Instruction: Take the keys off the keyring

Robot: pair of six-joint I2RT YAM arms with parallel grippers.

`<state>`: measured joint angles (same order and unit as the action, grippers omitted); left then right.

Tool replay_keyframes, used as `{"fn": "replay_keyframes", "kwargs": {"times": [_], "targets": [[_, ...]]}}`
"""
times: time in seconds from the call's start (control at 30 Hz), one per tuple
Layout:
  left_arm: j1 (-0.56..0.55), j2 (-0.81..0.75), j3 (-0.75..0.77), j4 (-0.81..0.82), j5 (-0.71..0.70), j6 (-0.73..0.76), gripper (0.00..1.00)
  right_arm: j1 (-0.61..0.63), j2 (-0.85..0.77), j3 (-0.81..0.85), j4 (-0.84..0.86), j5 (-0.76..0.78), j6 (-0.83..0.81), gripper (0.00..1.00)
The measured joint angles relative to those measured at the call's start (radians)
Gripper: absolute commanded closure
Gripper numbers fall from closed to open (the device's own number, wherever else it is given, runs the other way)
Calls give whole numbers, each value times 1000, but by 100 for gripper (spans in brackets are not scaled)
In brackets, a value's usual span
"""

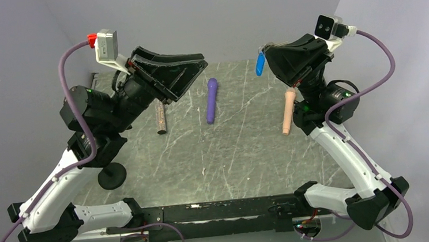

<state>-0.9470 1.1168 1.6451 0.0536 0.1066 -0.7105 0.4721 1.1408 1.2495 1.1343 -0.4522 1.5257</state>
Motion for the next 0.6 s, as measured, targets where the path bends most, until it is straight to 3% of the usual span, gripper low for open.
{"fn": "replay_keyframes", "kwargs": {"times": [0.33, 0.6], "targets": [[0, 14, 4, 46, -53, 103, 55, 47, -51, 0, -214, 31, -174, 100], [-1, 13, -56, 115, -48, 145, 54, 52, -61, -137, -142, 56, -199, 100]]}}
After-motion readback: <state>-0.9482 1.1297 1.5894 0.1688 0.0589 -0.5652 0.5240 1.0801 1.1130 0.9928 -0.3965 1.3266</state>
